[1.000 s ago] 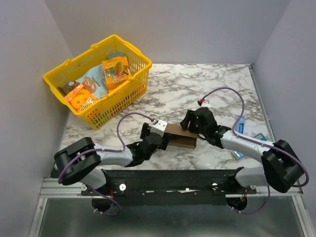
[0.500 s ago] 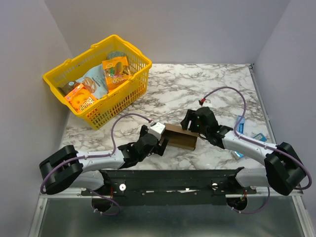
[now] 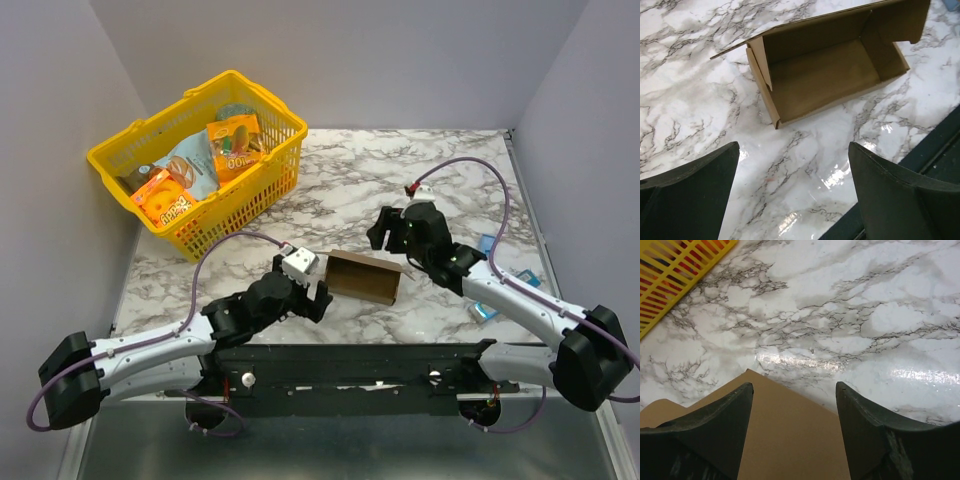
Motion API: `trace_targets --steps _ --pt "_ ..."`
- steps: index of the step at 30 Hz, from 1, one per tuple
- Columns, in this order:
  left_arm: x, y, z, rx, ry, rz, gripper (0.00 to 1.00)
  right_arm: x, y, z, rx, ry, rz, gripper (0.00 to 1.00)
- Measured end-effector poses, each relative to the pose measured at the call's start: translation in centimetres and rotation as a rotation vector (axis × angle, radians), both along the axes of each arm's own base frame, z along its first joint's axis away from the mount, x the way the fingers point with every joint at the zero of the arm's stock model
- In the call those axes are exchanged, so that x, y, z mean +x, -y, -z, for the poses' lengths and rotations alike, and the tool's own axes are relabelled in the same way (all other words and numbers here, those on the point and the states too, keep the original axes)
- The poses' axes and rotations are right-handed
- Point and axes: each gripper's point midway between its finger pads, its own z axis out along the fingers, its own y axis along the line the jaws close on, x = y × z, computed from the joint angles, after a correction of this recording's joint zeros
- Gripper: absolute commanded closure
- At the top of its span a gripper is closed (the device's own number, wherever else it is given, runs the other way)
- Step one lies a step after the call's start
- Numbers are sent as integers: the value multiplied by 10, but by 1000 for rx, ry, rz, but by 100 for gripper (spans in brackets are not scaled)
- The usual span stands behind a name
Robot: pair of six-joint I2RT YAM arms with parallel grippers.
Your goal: Fold the paper box
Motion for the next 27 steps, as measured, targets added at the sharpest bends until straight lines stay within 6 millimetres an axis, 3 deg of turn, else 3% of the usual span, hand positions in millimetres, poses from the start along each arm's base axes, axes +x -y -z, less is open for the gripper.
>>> trace_targets --steps 5,9,12,15,18,21,27 --pt "-12 -3 -20 -65 -18 37 1 -8 -6 -3 1 4 -45 33" --pt "-13 -1 -59 -149 -9 67 1 -17 -12 -10 10 24 -84 37" --pt "-3 -2 -98 -227 10 63 3 -26 -16 -10 7 32 -113 39" --pt "14 -5 -134 -307 26 29 14 -33 -21 -8 -1 32 -139 41" --pt "29 -3 -152 -362 24 1 15 -39 -24 -6 -8 32 -152 42" --pt "42 6 -146 -371 -15 -16 17 -43 -24 -2 -22 26 -154 44" --pt "61 20 -83 -269 -167 -70 23 -49 -22 9 -48 15 -140 47"
